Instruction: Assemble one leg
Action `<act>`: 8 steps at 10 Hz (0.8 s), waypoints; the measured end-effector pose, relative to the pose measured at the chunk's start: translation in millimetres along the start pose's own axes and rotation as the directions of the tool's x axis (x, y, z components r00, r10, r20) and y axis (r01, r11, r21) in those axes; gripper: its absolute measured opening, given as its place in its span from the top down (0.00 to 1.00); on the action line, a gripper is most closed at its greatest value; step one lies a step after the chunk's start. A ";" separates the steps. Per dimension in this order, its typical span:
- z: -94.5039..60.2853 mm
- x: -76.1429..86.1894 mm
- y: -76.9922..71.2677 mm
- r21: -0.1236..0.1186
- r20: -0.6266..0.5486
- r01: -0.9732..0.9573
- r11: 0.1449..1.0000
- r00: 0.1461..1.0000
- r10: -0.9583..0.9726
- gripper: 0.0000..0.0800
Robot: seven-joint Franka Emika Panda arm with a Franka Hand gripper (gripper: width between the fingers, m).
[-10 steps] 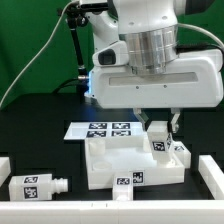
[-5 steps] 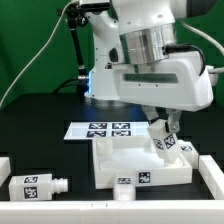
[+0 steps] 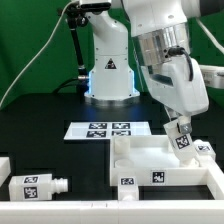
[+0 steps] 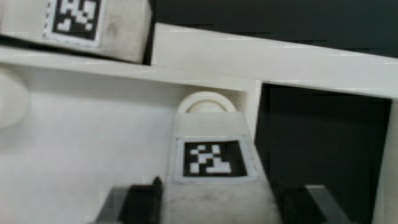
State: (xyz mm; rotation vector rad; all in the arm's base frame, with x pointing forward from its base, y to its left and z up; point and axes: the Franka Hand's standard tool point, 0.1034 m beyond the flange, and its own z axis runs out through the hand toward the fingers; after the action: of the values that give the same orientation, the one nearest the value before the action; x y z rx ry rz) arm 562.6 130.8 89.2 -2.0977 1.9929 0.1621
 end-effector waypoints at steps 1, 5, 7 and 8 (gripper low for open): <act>1.4 -5.2 -0.7 0.001 0.006 -0.091 0.996 0.996 0.091 0.65; 4.2 -16.4 -1.9 -0.003 0.021 -0.313 0.950 0.950 0.313 0.64; 4.6 -17.5 -1.3 -0.006 0.025 -0.332 0.943 0.943 0.332 0.44; 4.4 -16.3 -0.5 -0.009 0.025 -0.270 0.963 0.962 0.270 0.44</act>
Offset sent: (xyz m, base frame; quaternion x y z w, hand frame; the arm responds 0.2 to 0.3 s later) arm 0.0058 0.0107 -0.0032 -0.0014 0.0016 0.1490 0.9888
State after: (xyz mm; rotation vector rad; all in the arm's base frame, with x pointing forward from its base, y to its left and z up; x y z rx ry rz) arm 562.4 147.7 89.0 -1.8071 2.2577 0.2420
